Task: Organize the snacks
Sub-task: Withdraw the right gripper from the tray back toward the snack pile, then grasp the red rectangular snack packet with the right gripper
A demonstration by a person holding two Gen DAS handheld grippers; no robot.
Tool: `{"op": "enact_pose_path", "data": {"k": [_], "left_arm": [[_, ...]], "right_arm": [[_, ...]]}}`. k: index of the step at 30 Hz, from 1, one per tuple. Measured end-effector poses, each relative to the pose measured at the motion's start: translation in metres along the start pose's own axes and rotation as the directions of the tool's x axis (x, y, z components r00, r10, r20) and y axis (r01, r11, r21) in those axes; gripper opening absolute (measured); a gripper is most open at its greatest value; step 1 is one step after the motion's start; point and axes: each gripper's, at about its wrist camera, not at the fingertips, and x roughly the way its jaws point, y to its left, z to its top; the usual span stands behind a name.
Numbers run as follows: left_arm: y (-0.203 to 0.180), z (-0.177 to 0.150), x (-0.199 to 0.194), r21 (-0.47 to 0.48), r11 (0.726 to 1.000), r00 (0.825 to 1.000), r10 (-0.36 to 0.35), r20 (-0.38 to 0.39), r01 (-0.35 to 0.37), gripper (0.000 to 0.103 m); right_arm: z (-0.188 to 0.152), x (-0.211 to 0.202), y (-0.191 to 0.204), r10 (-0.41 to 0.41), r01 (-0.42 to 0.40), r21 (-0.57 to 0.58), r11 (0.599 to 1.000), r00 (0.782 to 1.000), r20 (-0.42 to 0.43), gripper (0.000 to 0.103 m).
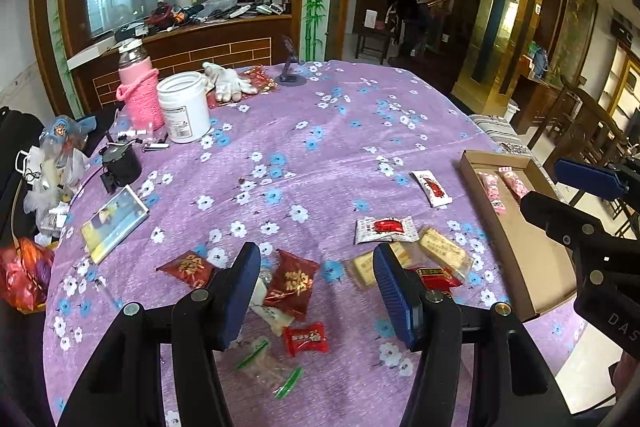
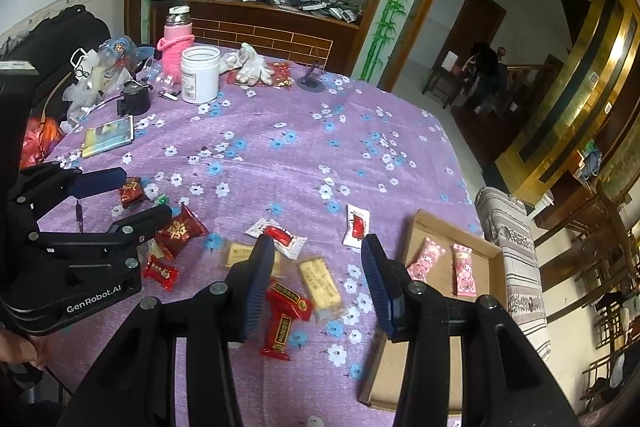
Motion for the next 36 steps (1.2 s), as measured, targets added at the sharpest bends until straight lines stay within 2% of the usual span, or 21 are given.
{"op": "enact_pose_path", "data": {"k": [26, 29, 31, 33, 36], "left_arm": [[0.043, -0.021, 0.001, -0.012, 1.000, 0.999, 0.017, -0.051, -0.017, 0.062], [0.053, -0.023, 0.005, -0.044, 0.999, 0.997, 0.000, -0.072, -0.003, 0.062], [0.060, -0.025, 0.010, -0.059, 0.998, 0.995, -0.013, -0.098, 0.007, 0.062], [0.066, -0.028, 0.016, -0.074, 0.997, 0.992, -0.029, -0.124, 0.020, 0.062], [0.075, -0.036, 0.027, -0.119, 0.991, 0.982, -0.077, -0.171, 0.057, 0.062]], "right_arm": [[-0.004, 0.011, 0.036, 0.037, -0.036, 0.018, 0.999, 0.998, -0.046, 0.045], [-0.008, 0.029, 0.022, 0.123, -0.106, 0.132, 0.986, 0.985, -0.124, 0.045], [-0.014, 0.039, 0.011, 0.156, -0.123, 0.200, 0.972, 0.975, -0.157, 0.045], [-0.025, 0.053, -0.003, 0.226, -0.162, 0.295, 0.942, 0.954, -0.198, 0.045], [-0.050, 0.079, -0.021, 0.317, -0.175, 0.444, 0.879, 0.910, -0.268, 0.045]]}}
